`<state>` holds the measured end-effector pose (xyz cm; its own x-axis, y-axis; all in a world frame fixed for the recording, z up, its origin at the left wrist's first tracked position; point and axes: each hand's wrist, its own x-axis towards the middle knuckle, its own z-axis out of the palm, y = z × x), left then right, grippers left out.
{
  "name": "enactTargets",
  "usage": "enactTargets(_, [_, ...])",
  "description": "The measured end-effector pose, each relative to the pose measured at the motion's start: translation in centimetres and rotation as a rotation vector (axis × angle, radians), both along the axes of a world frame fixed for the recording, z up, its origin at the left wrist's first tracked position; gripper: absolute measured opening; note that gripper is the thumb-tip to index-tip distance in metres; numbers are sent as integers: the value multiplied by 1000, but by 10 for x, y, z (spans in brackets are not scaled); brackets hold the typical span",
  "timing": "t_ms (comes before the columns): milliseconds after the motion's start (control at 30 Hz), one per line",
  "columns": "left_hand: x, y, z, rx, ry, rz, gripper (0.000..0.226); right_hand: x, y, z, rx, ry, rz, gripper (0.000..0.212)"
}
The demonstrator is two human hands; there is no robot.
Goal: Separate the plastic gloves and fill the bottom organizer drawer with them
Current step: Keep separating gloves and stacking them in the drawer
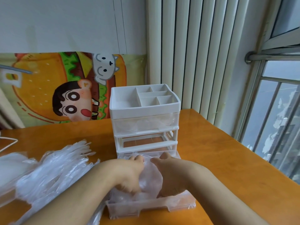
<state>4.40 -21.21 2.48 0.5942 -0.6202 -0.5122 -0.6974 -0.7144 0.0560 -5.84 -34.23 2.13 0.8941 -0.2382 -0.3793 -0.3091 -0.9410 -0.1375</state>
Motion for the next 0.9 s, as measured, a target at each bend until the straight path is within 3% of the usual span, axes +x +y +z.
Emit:
enactTargets(133, [-6,-5,12,107,-64,6,103,8,3,3,-47,80,-6,110])
enactTargets(367, [-10,-2,8,85,-62,-80,98,19,8,3,-131,143,43,111])
enactTargets(533, [-5,19,15,-2,-8,-110,82,27,10,7,-103,192,38,109])
enactTargets(633, [-9,26,29,-163,28,-119,83,30,12,9,-112,215,46,111])
enactTargets(733, [-22,22,35,-314,-107,-151,69,31,15,8,-168,244,83,110])
enactTargets(800, [-30,14,27,-272,-186,-173,62,32,16,8,-200,260,95,106])
enactTargets(900, [-27,5,9,-97,-151,-64,81,30,15,8,-176,254,76,106])
